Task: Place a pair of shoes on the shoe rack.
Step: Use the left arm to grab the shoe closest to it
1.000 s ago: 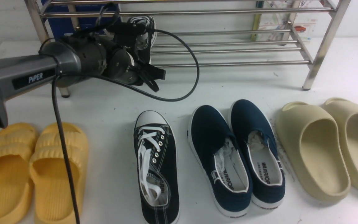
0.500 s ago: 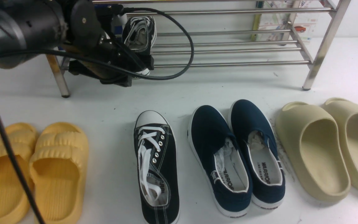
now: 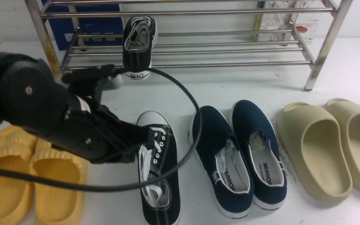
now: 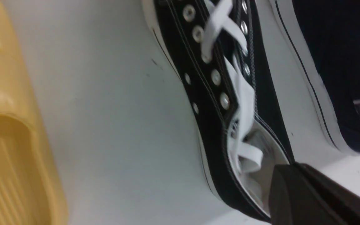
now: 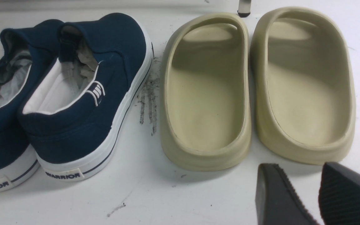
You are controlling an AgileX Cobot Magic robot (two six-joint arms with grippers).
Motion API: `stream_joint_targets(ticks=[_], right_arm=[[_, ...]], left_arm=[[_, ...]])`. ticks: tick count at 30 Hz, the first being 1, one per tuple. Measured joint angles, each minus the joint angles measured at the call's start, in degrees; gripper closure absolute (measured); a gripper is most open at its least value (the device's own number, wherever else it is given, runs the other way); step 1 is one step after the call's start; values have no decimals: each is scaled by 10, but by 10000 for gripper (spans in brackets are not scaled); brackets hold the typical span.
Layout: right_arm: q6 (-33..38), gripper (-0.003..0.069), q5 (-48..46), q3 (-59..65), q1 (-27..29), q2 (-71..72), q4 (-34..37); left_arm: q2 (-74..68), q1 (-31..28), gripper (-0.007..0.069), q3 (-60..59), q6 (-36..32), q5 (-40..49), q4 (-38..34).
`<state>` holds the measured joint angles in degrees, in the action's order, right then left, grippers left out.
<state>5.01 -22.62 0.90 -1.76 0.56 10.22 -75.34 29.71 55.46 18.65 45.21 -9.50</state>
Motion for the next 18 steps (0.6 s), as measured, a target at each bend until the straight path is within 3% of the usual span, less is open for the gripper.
stream_joint_targets(ticks=[4,9,15,18], right_arm=[[0,412,0,0,0,0,0],[0,412,0,0,0,0,0],[0,412,0,0,0,0,0],[0,412,0,0,0,0,0]], left_arm=[[0,96,638,-1,122,10,68],[-3,118,626,-1,203,20,137],[-45,88,454,-1,261,23,150],[-83,78,314,-1,276,18,130]])
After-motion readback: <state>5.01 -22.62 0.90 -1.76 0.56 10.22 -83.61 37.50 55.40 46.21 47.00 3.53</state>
